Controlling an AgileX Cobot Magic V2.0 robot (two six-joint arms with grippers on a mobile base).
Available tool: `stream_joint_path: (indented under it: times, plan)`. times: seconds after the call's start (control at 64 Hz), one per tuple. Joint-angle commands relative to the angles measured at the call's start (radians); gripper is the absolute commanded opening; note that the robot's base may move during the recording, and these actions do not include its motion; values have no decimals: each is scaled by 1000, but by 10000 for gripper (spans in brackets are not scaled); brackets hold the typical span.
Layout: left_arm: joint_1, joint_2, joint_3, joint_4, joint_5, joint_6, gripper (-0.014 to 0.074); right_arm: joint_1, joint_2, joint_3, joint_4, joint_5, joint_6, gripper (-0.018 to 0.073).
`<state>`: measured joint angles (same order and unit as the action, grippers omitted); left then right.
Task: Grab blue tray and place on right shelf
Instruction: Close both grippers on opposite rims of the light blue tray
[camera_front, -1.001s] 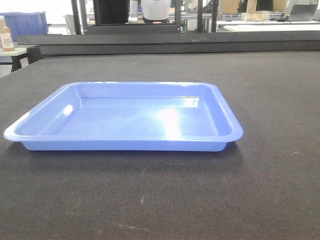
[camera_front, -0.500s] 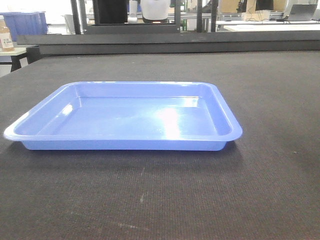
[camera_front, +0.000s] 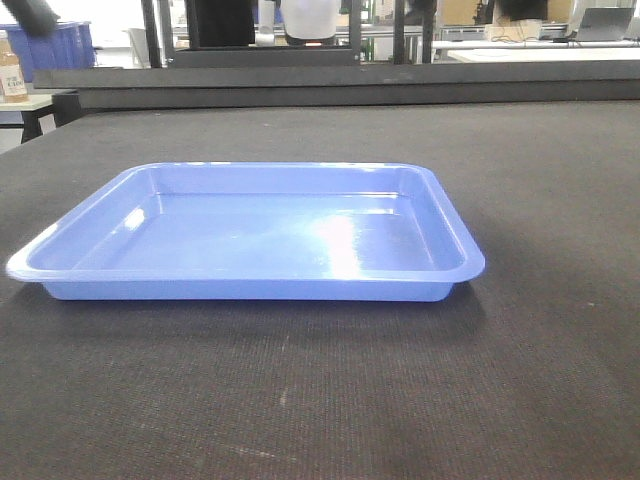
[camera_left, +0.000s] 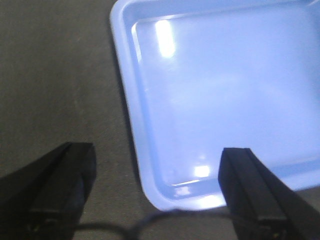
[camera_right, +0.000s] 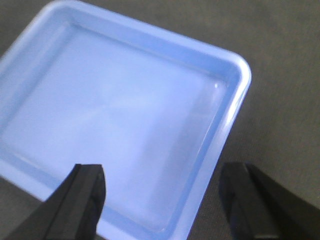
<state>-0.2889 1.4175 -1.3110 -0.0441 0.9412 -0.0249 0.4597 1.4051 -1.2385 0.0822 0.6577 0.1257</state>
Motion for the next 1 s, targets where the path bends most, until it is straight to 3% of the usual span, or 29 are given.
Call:
stream_joint_path:
  times: [0.0,0.125,0.297,0.516,0.985]
  plan:
    - [-7,53,-84,44,-1,-55,421,-24,74,-109,0,4,57,570]
    - [-5,153,-119,44,-6,-71,421,-59,209,-223,-1,103,135,569]
    - [8,254,-126,59,-48,-84,421,-90,337,-313,-24,157,144,569]
    - [19,331,-129,58,-117,-105,421,-91,437,-330,-82,178,144,569]
    - [19,437,-128,39,-144,-105,408,-91,528,-330,-82,168,144,564]
